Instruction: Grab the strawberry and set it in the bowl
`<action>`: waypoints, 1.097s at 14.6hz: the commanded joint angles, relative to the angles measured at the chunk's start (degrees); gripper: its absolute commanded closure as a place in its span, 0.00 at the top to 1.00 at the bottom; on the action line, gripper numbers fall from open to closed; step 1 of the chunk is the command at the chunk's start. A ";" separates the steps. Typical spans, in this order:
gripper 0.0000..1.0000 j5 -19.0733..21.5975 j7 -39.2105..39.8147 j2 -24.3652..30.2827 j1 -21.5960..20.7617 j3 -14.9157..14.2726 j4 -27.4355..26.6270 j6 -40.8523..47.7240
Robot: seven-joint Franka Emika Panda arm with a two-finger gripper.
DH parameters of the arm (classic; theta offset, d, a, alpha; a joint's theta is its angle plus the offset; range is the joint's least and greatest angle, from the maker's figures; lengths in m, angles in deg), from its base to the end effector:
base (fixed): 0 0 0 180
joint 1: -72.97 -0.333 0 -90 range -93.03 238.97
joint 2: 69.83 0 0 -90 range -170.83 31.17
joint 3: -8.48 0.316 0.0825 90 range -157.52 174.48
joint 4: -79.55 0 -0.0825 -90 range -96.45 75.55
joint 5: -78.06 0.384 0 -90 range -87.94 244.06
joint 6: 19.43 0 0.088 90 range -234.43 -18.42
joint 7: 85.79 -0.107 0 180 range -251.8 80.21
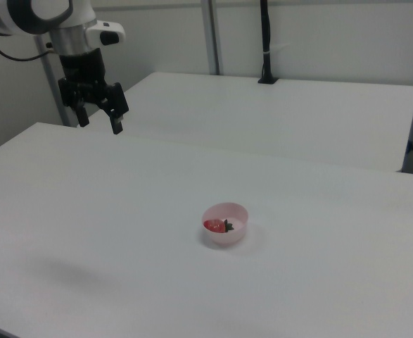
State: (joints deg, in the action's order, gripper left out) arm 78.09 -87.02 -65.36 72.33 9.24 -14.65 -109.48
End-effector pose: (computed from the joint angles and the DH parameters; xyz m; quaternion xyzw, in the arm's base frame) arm 0.5297 0.0133 0.6323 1.0000 0.0015 0.0028 0.0002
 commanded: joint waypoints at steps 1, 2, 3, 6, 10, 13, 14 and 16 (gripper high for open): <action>1.00 0.50 4.63 0.54 -1.03 -1.72 -1.77 -4.94; 1.00 0.50 6.56 0.54 -0.94 -2.07 -1.69 -5.82; 1.00 0.50 7.63 0.45 -1.03 -2.95 -1.69 -6.44; 1.00 0.50 7.64 0.54 -1.12 -3.31 -1.60 -6.01; 1.00 0.76 7.64 0.54 -1.12 -3.31 -1.51 -6.01; 1.00 0.85 7.55 0.45 -1.12 -3.31 -1.51 -6.01; 1.00 0.85 7.38 0.54 -1.12 -3.31 -1.51 -6.01; 1.00 0.85 7.29 0.54 -1.03 -3.31 -1.51 -6.01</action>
State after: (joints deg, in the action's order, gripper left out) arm 78.09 -80.43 -65.58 71.90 6.60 -15.27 -114.72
